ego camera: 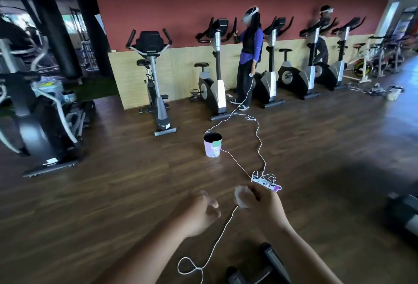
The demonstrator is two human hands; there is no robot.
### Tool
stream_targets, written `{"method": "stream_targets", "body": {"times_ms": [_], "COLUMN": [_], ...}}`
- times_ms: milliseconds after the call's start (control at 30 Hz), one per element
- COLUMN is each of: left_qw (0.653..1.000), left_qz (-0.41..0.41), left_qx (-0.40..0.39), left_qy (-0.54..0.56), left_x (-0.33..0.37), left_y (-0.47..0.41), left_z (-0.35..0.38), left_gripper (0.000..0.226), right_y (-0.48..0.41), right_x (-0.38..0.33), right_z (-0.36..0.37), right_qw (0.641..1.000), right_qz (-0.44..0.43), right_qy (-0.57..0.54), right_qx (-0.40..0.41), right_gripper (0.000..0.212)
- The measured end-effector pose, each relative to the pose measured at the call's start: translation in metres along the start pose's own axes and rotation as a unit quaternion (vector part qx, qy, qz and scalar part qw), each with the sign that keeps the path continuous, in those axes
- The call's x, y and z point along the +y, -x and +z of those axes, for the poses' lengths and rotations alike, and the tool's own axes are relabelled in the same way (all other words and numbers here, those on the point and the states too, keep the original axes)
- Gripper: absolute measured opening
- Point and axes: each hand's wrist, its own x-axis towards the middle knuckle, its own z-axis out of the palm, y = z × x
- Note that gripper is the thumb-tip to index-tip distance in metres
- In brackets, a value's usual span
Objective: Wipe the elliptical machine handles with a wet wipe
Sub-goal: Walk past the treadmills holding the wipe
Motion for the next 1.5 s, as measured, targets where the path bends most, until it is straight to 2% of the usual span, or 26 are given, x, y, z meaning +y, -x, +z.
{"method": "stream_targets", "body": {"times_ms": [167,300,433,533,700,833,967,1133,1267,1500], "left_qw": [1.000,0.999,0.998,0.994,0.988,0.970,0.947,0.897,0.862,0.802], "left_qz": [-0.004,0.011,0.037,0.049,0.133,0.208,0.280,0.389,0.452,0.546], "left_qx": [-0.026,-0.038,-0.053,-0.094,-0.067,-0.112,-0.140,-0.185,-0.207,-0.233], "left_qy": [0.008,-0.012,-0.015,0.003,-0.040,-0.064,-0.072,-0.099,-0.095,-0.065], "left_x": [-0.031,-0.048,-0.053,-0.050,-0.043,-0.020,0.021,0.105,0.201,0.404], "left_y": [-0.128,-0.234,-0.335,-0.414,-0.555,-0.671,-0.769,-0.866,-0.916,-0.953], "left_z": [-0.008,-0.014,-0.022,-0.025,-0.015,-0.013,0.007,0.051,0.106,0.195], "left_gripper": [0.027,0.026,0.025,0.028,0.047,0.026,0.022,0.031,0.029,0.029], "right_y": [-0.114,-0.212,-0.308,-0.375,-0.479,-0.554,-0.610,-0.646,-0.648,-0.613], "right_x": [0.013,0.031,0.054,0.063,0.080,0.108,0.126,0.164,0.197,0.241], "right_z": [0.015,0.011,-0.004,-0.018,-0.046,-0.077,-0.123,-0.205,-0.291,-0.465], "right_qw": [0.998,0.998,0.994,0.991,0.983,0.965,0.940,0.904,0.869,0.792], "right_qz": [0.017,0.013,0.036,0.048,0.058,0.083,0.102,0.116,0.132,0.174], "right_qy": [0.001,0.027,0.034,0.032,0.034,0.037,0.019,0.016,0.018,0.042], "right_qx": [0.053,0.062,0.094,0.118,0.171,0.245,0.324,0.410,0.477,0.583], "right_gripper": [0.043,0.029,0.023,0.019,0.018,0.015,0.027,0.027,0.019,0.020]}}
